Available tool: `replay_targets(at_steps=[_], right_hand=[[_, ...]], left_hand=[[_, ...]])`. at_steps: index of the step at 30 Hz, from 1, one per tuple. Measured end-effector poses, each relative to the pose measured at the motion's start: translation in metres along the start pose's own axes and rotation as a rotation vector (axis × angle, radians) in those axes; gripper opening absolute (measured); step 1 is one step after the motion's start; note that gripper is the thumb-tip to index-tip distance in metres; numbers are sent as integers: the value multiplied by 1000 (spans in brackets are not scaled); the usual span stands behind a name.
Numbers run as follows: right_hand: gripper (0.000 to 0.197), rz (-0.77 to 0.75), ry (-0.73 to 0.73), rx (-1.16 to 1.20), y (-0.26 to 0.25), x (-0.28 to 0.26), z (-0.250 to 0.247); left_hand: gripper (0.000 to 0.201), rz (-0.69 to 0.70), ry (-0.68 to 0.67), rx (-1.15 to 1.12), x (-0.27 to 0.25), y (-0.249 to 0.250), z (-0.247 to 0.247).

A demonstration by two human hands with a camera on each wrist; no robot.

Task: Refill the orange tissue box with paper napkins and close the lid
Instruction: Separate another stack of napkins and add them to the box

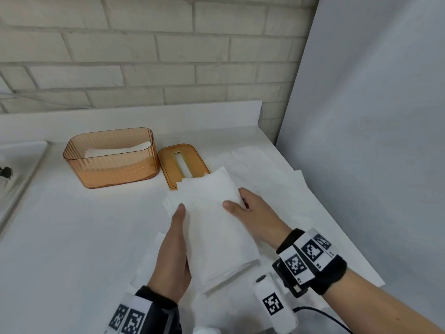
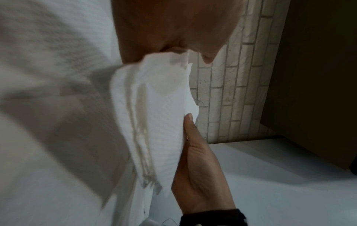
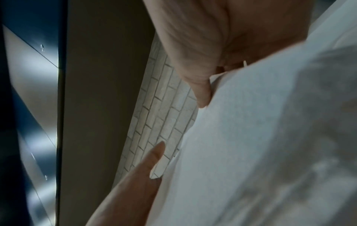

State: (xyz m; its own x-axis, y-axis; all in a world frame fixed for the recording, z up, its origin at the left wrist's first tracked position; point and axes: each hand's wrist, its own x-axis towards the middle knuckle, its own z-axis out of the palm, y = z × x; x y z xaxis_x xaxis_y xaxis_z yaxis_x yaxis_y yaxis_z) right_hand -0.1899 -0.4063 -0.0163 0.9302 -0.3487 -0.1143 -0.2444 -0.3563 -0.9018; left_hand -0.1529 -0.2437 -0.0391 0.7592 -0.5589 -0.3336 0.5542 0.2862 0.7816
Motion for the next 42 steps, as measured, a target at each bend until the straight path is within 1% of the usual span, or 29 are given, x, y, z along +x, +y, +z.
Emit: replay_targets(at_steps=[2, 5, 6, 8, 10, 12, 13, 16, 17, 18, 20, 21, 23, 25, 27, 29, 31, 33, 36, 37, 40, 42], right_hand=[[28, 28, -55, -13, -1, -3, 2], [42, 50, -215, 5, -3, -10, 11], [46, 39, -250, 0, -5, -12, 15], [51, 38, -268, -35, -7, -11, 17], [56, 80, -215, -106, -9, 1, 9], [54, 116, -123, -253, -8, 23, -10], [50, 131, -97, -372, -6, 35, -21], [32, 175, -113, -778, 5, 70, -46], [29, 195, -95, -893, 10, 79, -53], [28, 224, -45, -965, 14, 87, -61], [30, 304, 99, -1036, 19, 93, -80], [30, 355, 143, -1066, 23, 93, -90], [31, 436, 144, -1105, 40, 92, -109], [42, 505, 152, -1052, 56, 89, -117], [55, 542, 174, -979, 67, 88, -120], [61, 558, 222, -889, 72, 89, -121], [66, 566, 240, -787, 72, 88, -121], [63, 565, 252, -698, 69, 86, -121], [42, 497, 346, -595, 73, 86, -122], [39, 474, 381, -565, 74, 85, -124], [37, 380, 484, -454, 78, 81, -132], [43, 321, 553, -348, 75, 77, -139]], left_hand=[[46, -3, 4, 55, 0, -2, 1], [32, 9, 71, 128, 4, -5, 2], [28, 15, 100, 138, 5, -6, 1], [25, 15, 138, 138, 7, -5, -5], [23, 27, 184, 128, 7, 1, -16], [23, 56, 257, 113, 7, 10, -34], [24, 69, 298, 97, 7, 14, -45], [27, 97, 429, 44, 2, 24, -80], [26, 106, 457, 36, -1, 26, -88], [26, 114, 479, 38, -4, 27, -96], [23, 100, 501, 53, -8, 25, -105], [20, 88, 506, 55, -10, 24, -107], [15, 73, 508, 70, -10, 22, -109], [13, 71, 508, 90, -8, 22, -109], [12, 70, 505, 92, -5, 22, -106], [12, 68, 502, 92, -2, 21, -102], [12, 66, 489, 99, 0, 21, -98], [13, 70, 484, 113, 1, 20, -94], [18, 96, 468, 133, 0, 21, -86], [19, 106, 456, 142, 0, 22, -83], [20, 126, 418, 158, 0, 25, -73], [23, 137, 400, 159, 1, 26, -68]])
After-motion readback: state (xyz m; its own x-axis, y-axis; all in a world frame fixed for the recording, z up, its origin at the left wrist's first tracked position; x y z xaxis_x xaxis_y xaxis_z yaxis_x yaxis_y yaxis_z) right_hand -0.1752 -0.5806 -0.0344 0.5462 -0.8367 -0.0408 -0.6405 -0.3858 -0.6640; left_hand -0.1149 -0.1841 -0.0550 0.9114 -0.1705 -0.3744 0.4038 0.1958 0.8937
